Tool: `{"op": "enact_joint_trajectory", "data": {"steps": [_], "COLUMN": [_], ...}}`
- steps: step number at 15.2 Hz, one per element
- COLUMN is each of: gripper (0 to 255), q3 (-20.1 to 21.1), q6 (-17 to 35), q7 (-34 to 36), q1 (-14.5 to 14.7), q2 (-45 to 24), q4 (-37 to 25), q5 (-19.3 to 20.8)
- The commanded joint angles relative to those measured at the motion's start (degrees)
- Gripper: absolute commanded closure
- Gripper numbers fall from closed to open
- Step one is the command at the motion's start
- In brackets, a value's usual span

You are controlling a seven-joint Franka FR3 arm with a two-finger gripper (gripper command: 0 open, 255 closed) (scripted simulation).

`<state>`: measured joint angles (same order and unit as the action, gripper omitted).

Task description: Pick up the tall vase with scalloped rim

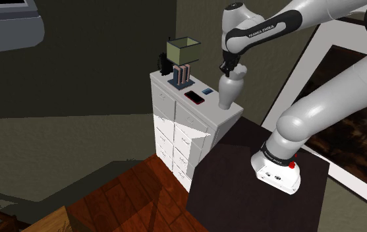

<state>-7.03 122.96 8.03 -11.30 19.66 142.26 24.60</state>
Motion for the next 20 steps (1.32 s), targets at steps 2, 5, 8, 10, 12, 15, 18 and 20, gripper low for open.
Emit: {"op": "enact_joint_trajectory", "data": {"steps": [2, 5, 8, 10, 12, 15, 18, 20], "gripper": [255, 255, 255, 255, 255, 255, 255, 255], "q3": [0.0, 0.1, 0.2, 0.3, 0.4, 0.6, 0.8, 0.8], "q6": [0.0, -1.6, -4.0, -5.5, -7.1, -9.4, -11.6, -11.7], "q7": [0.0, -0.6, -1.4, -1.9, -2.4, -3.1, -3.9, -3.9], "q1": [0.0, 0.1, 0.3, 0.4, 0.5, 0.6, 0.7, 0.7], "q2": [0.0, 0.7, 1.7, 2.3, 2.8, 3.4, 3.9, 4.0], "q4": [0.1, -0.9, -2.4, -3.4, -4.5, -6.2, -8.1, -8.2], "q5": [0.0, -0.4, -0.9, -1.2, -1.6, -2.0, -2.4, -2.4]}}
